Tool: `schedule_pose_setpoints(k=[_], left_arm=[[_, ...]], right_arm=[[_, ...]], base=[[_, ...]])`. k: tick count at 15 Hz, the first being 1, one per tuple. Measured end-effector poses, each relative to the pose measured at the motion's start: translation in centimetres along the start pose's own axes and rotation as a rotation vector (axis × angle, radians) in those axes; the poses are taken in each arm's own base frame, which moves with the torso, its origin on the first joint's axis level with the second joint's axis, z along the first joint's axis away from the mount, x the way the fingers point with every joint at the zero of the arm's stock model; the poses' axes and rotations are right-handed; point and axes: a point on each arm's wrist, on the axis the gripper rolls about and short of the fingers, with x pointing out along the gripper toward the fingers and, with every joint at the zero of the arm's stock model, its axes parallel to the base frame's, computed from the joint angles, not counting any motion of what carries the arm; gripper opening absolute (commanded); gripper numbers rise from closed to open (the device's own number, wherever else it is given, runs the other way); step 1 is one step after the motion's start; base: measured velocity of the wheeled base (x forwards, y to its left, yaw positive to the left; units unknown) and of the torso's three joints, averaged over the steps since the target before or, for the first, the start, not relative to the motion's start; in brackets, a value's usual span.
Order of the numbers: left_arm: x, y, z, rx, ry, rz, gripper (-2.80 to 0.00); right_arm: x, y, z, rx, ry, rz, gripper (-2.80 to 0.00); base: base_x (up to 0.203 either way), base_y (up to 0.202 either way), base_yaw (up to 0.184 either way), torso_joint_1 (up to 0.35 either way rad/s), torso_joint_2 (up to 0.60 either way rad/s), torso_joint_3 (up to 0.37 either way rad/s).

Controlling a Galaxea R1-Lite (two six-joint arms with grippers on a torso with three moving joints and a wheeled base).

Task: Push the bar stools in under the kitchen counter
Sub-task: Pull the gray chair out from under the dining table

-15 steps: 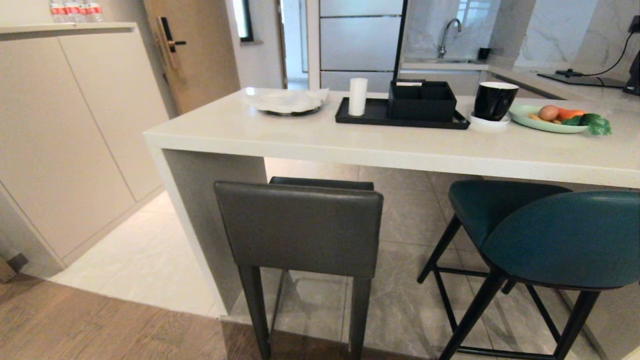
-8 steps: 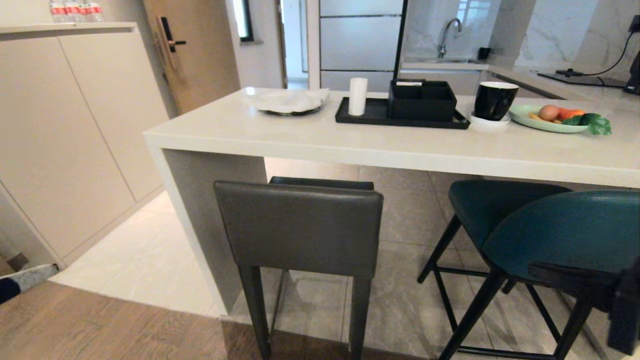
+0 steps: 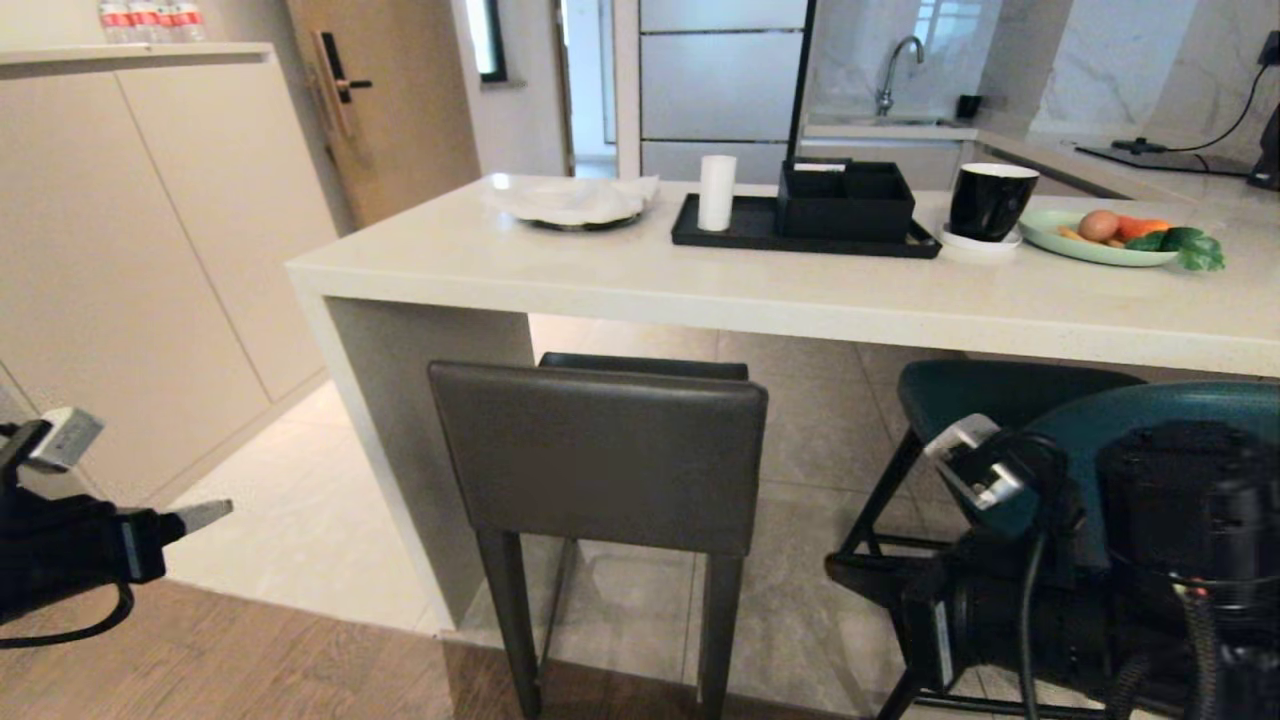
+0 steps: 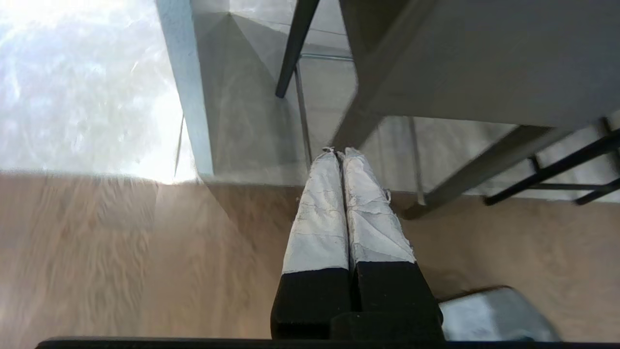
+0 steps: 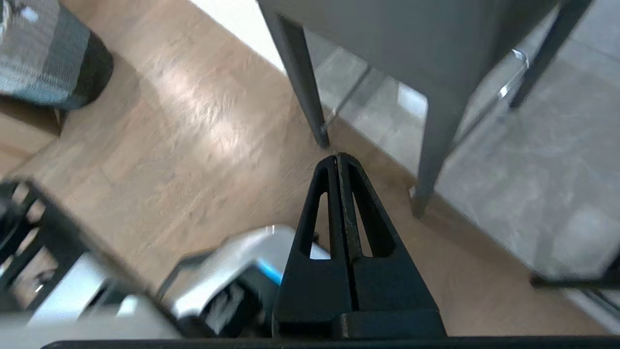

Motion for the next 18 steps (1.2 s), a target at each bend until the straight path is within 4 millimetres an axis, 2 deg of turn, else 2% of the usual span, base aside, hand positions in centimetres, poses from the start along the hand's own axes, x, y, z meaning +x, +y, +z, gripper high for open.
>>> schedule_pose_setpoints(k=[3, 5, 10, 13, 14, 15, 18], left_arm=[[4.1, 1.9, 0.1, 0.087, -0.054, -0.032, -2.80], [6.6, 2.7, 1.1, 0.136, -0.086, -0.061, -2.80], [11.7, 3.7, 2.8, 0.203, -0.130, -0.219, -2.80], [13.1, 3.7, 2.8, 0.208, -0.139, -0.334, -2.80], [13.2, 3.5, 2.8, 0.210, -0.139, -0.360, -2.80], [13.3, 3.0, 2.7, 0.211, -0.138, -0.389, 0.00], [13.6, 1.9, 2.8, 0.234, -0.147, -0.472, 0.00]], right_arm=[[3.7, -0.3, 0.5, -0.002, -0.109, -0.031, -2.80], [4.7, -1.2, 0.6, 0.011, -0.131, -0.059, -2.80], [4.1, -3.3, -0.3, 0.068, -0.025, -0.054, -2.80], [4.0, -3.4, -0.3, 0.094, -0.020, -0.049, -2.80], [4.2, -3.5, -0.4, 0.095, -0.016, -0.047, 0.00], [4.6, -3.6, -0.4, 0.095, -0.012, -0.047, 0.00], [6.3, -4.0, -0.2, 0.090, -0.019, -0.045, 0.00]], base=[[0.000, 0.000, 0.000, 0.000, 0.00, 0.000], [0.000, 0.000, 0.000, 0.000, 0.00, 0.000], [0.000, 0.000, 0.000, 0.000, 0.00, 0.000], [0.000, 0.000, 0.000, 0.000, 0.00, 0.000], [0.000, 0.000, 0.000, 0.000, 0.00, 0.000], [0.000, 0.000, 0.000, 0.000, 0.00, 0.000], [0.000, 0.000, 0.000, 0.000, 0.00, 0.000]])
